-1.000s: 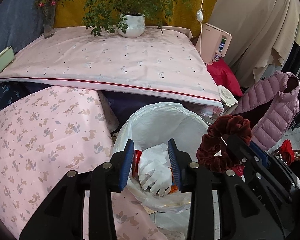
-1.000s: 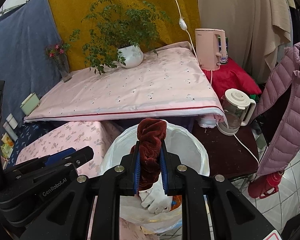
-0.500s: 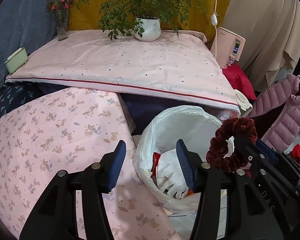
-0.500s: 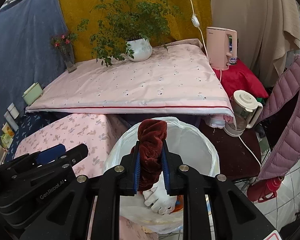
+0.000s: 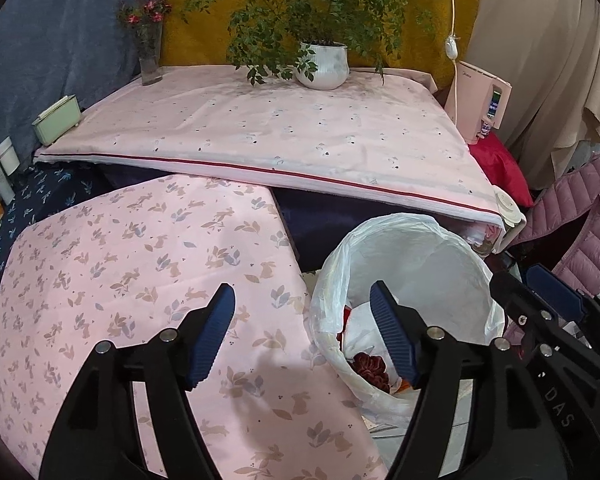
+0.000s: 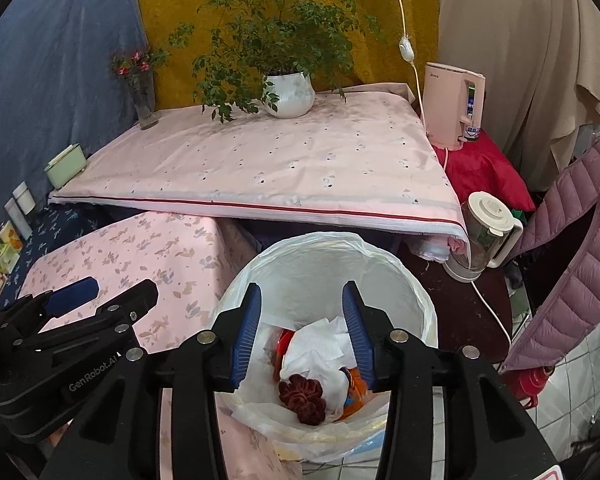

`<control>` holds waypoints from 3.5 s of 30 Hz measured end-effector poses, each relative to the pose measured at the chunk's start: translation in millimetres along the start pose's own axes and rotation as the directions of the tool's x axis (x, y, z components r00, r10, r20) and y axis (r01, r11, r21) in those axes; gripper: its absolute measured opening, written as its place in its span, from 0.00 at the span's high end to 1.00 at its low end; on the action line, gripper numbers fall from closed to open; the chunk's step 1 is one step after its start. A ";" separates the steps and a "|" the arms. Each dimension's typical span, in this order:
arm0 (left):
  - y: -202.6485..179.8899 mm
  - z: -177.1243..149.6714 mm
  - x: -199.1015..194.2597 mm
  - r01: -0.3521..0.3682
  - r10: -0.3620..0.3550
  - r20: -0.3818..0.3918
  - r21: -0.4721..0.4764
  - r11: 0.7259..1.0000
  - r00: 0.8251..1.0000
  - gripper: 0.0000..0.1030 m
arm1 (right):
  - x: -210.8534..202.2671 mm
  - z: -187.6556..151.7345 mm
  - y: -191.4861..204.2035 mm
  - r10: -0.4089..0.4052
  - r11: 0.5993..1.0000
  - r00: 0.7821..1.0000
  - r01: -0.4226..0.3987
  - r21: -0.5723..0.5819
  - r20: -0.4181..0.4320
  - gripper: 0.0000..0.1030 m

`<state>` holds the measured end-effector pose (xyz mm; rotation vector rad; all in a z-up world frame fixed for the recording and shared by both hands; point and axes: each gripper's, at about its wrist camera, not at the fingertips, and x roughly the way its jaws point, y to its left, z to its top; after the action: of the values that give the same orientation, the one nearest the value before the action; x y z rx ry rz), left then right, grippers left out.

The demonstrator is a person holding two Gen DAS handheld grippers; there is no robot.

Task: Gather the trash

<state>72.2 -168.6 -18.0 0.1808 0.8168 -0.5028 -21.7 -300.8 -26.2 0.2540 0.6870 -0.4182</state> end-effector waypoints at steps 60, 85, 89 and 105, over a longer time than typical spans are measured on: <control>11.2 -70.5 -35.0 -0.096 0.096 0.006 -0.005 0.995 0.995 0.11 | -35.2 -68.2 -0.2 -0.079 0.992 0.994 0.071 -0.107 -0.069 0.06; 9.7 -72.3 -32.9 -0.099 0.099 0.000 -0.035 0.994 0.995 0.11 | -37.7 -70.0 -5.6 -0.092 0.991 0.993 0.084 -0.106 -0.070 0.06; 8.2 -73.4 -31.9 -0.099 0.099 -0.004 -0.031 0.995 0.995 0.11 | -35.2 -72.3 -7.3 -0.095 0.991 0.993 0.087 -0.101 -0.072 0.07; 2.5 -75.3 -31.5 -0.102 0.102 -0.004 -0.016 0.995 0.995 0.12 | -33.8 -74.6 -10.2 -0.096 0.992 0.993 0.089 -0.093 -0.074 0.06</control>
<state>6.3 -129.3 -45.9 0.2073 0.8099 -0.4002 -91.4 -273.2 -60.6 0.1542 0.7948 -0.4664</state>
